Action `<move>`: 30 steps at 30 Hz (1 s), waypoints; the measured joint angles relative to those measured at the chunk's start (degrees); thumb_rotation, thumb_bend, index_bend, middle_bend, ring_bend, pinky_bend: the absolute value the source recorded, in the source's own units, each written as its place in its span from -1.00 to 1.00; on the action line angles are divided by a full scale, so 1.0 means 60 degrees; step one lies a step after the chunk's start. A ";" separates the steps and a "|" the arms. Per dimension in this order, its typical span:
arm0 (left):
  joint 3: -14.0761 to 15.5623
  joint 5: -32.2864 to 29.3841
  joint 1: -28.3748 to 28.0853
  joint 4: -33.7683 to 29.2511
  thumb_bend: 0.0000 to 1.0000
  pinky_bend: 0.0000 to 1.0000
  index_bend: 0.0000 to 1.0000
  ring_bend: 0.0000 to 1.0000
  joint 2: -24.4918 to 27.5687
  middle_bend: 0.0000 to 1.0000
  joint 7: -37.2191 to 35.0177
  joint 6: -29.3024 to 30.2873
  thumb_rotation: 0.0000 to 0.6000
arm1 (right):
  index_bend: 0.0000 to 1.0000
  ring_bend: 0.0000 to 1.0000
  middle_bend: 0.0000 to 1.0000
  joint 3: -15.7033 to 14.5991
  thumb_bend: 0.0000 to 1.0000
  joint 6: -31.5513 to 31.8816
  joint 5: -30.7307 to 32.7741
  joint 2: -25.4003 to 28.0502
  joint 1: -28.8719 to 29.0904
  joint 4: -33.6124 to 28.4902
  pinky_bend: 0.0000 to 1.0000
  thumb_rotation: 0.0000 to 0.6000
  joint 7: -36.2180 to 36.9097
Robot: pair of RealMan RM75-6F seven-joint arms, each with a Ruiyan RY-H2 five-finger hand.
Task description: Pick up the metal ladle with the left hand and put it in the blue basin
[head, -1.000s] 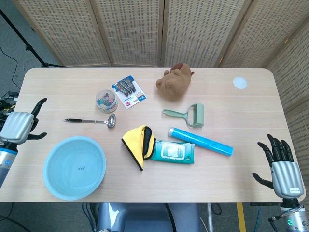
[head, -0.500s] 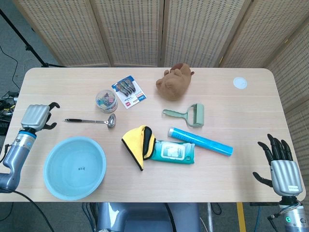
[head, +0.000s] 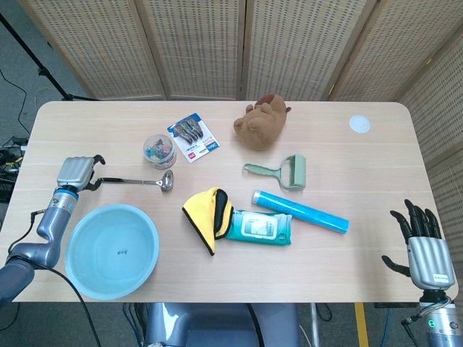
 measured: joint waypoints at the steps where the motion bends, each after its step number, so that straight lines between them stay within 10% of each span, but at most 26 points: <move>1: -0.0003 -0.0004 -0.0046 0.0138 -0.31 0.97 -0.20 0.88 -0.0102 0.93 -0.0067 -0.0052 1.00 | -0.69 -1.00 -1.00 0.0003 -1.00 -0.0024 0.0032 -0.0007 0.0005 0.0011 -1.00 1.00 -0.0007; 30: 0.0124 0.0342 -0.0624 0.3046 -0.30 0.97 -0.04 0.88 -0.2109 0.93 -0.1568 -0.0939 1.00 | -0.69 -1.00 -1.00 0.0077 -1.00 -0.0162 0.0371 -0.0033 0.0028 0.0088 -1.00 1.00 0.0110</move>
